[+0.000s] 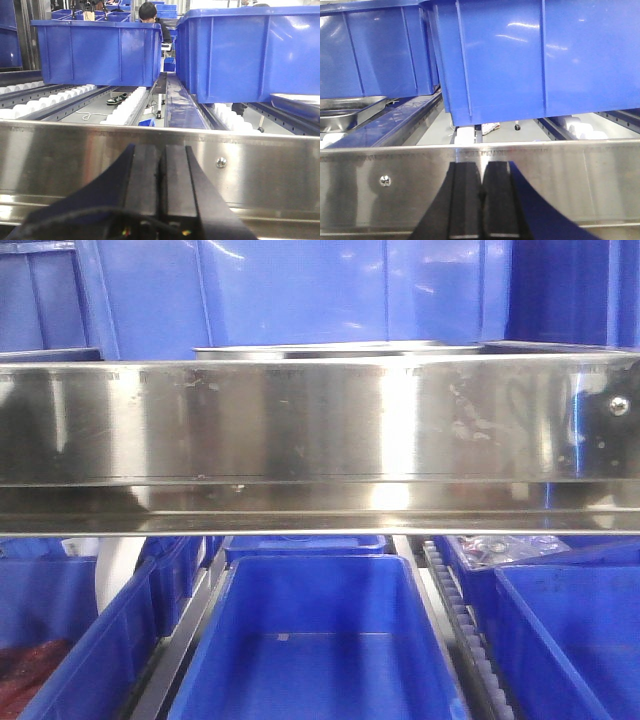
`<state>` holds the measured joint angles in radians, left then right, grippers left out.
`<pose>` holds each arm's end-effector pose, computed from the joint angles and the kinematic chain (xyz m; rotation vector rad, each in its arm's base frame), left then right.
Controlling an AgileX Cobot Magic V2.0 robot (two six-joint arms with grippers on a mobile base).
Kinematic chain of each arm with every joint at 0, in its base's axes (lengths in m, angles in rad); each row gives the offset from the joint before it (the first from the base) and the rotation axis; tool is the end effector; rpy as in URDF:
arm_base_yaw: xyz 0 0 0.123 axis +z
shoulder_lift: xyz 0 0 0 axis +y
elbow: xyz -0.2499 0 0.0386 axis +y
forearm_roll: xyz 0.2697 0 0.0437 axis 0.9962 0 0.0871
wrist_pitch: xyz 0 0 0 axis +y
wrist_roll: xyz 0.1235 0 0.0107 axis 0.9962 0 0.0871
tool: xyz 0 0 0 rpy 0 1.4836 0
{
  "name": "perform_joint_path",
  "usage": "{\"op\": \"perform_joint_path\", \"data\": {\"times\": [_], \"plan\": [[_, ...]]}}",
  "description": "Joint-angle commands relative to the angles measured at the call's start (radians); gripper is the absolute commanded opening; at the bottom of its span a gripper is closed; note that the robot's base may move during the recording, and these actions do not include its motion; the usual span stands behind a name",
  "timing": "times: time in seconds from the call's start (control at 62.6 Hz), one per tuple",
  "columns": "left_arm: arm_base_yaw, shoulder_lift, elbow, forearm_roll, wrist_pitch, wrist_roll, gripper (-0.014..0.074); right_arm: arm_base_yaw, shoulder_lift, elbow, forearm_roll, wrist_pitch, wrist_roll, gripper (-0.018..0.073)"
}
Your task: Stack silver trays without gaps
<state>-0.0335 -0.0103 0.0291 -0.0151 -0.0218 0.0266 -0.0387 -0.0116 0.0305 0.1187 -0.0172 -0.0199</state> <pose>0.1436 -0.0048 0.2087 0.0330 1.4803 -0.0176 0.1435 -0.0058 0.2078 0.1037 1.4820 0.0471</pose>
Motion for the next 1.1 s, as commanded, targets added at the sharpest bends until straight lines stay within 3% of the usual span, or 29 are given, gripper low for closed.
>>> {"op": "perform_joint_path", "data": {"times": [0.0, 0.543, 0.911, 0.991, 1.087], "plan": [[0.002, -0.035, -0.004, -0.008, -0.086, 0.002, -0.0048, -0.008, -0.017, -0.001, -0.012, -0.094, -0.001, 0.0048], [0.002, -0.035, -0.004, -0.008, -0.086, 0.002, -0.0048, -0.008, -0.017, -0.001, -0.012, -0.094, -0.001, 0.0048], [0.002, -0.035, -0.023, -0.008, -0.140, 0.002, -0.0048, -0.008, -0.017, -0.001, -0.011, -0.186, -0.001, 0.0048], [0.002, -0.033, -0.071, -0.008, -0.117, 0.002, -0.0048, -0.008, -0.017, -0.009, 0.002, -0.204, -0.001, 0.0048], [0.002, -0.013, -0.193, 0.001, 0.036, 0.002, -0.0048, -0.008, -0.017, -0.076, 0.040, -0.146, -0.001, 0.0048]]}}
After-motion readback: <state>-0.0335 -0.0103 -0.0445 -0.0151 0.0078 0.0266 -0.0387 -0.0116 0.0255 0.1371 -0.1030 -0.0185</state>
